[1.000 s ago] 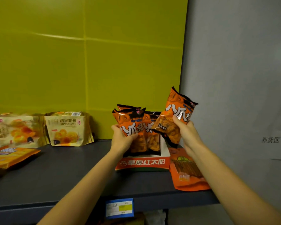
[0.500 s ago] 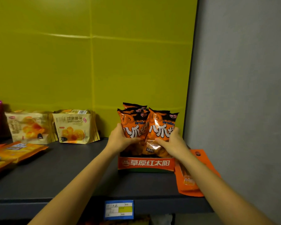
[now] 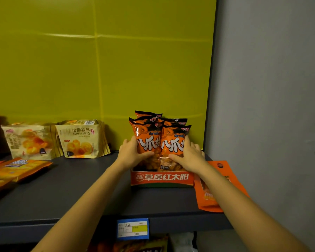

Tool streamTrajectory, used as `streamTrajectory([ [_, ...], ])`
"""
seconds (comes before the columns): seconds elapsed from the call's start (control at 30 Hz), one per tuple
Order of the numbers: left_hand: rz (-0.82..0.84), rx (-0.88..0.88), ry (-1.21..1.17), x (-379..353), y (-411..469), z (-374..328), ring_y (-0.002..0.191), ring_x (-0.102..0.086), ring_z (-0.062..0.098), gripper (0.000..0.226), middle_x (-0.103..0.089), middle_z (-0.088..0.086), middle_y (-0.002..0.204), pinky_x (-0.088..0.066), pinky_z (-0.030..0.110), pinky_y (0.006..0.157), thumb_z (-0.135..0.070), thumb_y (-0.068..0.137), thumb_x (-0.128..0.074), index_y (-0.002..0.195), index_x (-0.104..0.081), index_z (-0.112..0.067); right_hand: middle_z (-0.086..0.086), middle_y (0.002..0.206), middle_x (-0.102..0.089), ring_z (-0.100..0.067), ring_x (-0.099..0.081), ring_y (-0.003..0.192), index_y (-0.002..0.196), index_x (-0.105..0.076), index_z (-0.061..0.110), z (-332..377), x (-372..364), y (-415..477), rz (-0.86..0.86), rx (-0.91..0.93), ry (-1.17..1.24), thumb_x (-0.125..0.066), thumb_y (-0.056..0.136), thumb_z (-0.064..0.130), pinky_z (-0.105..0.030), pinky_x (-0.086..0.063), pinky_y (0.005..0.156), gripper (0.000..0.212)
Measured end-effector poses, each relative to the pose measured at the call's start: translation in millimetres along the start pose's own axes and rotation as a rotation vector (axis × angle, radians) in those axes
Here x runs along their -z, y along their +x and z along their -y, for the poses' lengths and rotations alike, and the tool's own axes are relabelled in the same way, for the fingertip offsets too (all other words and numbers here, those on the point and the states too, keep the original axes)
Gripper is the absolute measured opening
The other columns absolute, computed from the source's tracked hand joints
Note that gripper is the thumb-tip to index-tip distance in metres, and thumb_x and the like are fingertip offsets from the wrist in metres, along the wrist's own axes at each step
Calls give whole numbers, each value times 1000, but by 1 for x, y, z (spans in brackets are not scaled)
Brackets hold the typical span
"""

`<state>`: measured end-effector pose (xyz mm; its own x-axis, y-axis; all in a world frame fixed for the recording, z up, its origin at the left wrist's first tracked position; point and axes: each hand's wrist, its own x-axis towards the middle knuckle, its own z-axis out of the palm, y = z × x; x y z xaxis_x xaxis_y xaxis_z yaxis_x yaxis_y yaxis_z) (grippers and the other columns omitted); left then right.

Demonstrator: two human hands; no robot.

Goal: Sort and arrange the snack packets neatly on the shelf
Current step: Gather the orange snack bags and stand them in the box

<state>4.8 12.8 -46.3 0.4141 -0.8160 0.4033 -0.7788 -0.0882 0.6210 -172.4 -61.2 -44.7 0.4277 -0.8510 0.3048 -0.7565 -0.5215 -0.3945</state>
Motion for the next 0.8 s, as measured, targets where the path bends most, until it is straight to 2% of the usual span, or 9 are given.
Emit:
streamTrajectory([
  [0.17, -80, 43, 60, 1, -2, -5, 129, -34, 30, 75, -49, 10, 136, -33, 44, 103, -45, 70, -73, 129, -43, -10, -8, 158, -15, -31, -16, 144, 151, -2, 17, -13, 18, -3, 87, 14, 1, -39, 87, 59, -49, -20, 115, 85],
  [0.23, -119, 55, 20, 5, -7, -5, 130, -33, 30, 82, -46, 12, 138, -34, 44, 104, -45, 69, -74, 133, -39, -8, -9, 156, -21, -29, -22, 143, 149, -16, 14, -26, 31, -9, 74, 4, 46, -33, 90, 58, -48, -26, 114, 76],
  [0.3, -175, 26, 4, 9, -15, -5, 131, -33, 30, 86, -44, 14, 140, -35, 44, 104, -42, 71, -74, 138, -34, -6, -10, 148, -39, -25, -40, 133, 141, -37, 12, -45, 45, -18, 17, -18, 106, -34, 91, 55, -43, -37, 107, 66],
  [0.37, -298, -62, -2, 11, -29, -8, 124, -41, 28, 74, -48, 14, 134, -41, 40, 98, -35, 75, -72, 134, -39, -6, -9, 134, -54, -23, -53, 118, 130, -50, 11, -68, 58, -31, -43, -68, 114, -40, 91, 52, -38, -44, 96, 57],
  [0.43, -402, -199, -40, 9, -52, -17, 102, -54, 18, 49, -59, 7, 113, -46, 29, 80, -28, 79, -69, 120, -51, -9, -9, 127, -58, -24, -55, 113, 125, -53, 11, -92, 66, -46, -56, -177, 63, -48, 87, 53, -34, -44, 90, 57],
  [0.53, -227, -317, -111, -1, -87, -37, 72, -58, 4, 17, -61, -11, 82, -43, 14, 59, -29, 81, -64, 94, -59, -20, -12, 115, -64, -26, -60, 106, 112, -57, 14, -119, 65, -66, 49, -329, -31, -53, 78, 62, -32, -44, 81, 59],
  [0.6, -5, -323, -47, -16, -101, -48, 74, -60, 2, 9, -63, -13, 83, -48, 15, 63, -34, 84, -59, 89, -59, -26, -13, 102, -70, -26, -65, 95, 86, -60, 17, -129, 58, -73, 131, -344, -26, -55, 75, 65, -33, -48, 78, 49],
  [0.67, 148, -316, 75, -35, -107, -55, 84, -60, 3, 13, -65, -12, 92, -53, 23, 75, -38, 88, -53, 95, -61, -29, -15, 98, -72, -27, -67, 92, 74, -57, 17, -132, 52, -79, 145, -340, 15, -58, 76, 62, -35, -51, 81, 44],
  [0.8, 216, -269, 221, -67, -107, -66, 101, -61, 14, 26, -67, -5, 110, -51, 34, 84, -37, 91, -47, 106, -64, -26, -8, 80, -73, -24, -66, 81, 60, -59, 19, -140, 46, -78, 85, -367, 163, -65, 76, 53, -31, -49, 74, 38],
])
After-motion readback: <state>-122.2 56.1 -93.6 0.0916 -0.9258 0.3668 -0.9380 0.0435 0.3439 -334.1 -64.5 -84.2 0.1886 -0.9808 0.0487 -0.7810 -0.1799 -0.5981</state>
